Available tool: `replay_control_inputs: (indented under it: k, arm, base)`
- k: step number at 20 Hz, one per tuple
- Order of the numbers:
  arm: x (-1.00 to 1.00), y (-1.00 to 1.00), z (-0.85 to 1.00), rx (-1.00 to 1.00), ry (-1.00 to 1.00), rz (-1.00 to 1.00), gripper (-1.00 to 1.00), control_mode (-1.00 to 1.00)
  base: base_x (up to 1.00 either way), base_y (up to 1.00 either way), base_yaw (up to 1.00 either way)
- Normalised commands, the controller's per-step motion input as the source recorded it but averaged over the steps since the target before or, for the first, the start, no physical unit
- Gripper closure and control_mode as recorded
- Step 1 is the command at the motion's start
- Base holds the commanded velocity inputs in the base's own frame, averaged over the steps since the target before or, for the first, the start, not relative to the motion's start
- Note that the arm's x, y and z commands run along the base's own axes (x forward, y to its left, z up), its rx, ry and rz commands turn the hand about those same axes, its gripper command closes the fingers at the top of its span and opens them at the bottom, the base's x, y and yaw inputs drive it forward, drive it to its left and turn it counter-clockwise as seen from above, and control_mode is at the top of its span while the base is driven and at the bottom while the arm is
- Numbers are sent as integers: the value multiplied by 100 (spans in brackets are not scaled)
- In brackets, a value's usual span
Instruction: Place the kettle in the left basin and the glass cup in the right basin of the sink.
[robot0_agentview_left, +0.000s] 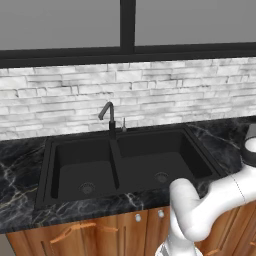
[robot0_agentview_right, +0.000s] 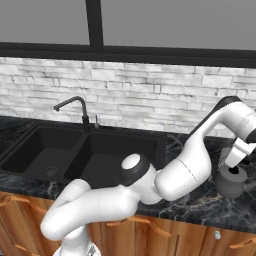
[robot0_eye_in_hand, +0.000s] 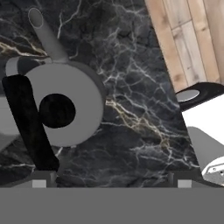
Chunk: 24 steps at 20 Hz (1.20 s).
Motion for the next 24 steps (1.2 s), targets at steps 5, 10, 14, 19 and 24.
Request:
replay_control_inputs:
  k: [5, 10, 14, 19, 24]
  arm:
    - [18, -11, -8, -1, -1, -3, -100, -100]
    - [18, -7, -14, -5, 0, -1, -100, -100]
    - [19, -10, -13, -4, -1, 0, -100, -100]
    - [14, -18, -14, -2, -5, 0, -100, -100]
    - [17, -21, -15, -2, -5, 0, -100, -100]
  base:
    - [0, 0, 0]
    - [0, 0, 0]
    - [0, 0, 0]
    - [0, 0, 0]
    - [0, 0, 0]
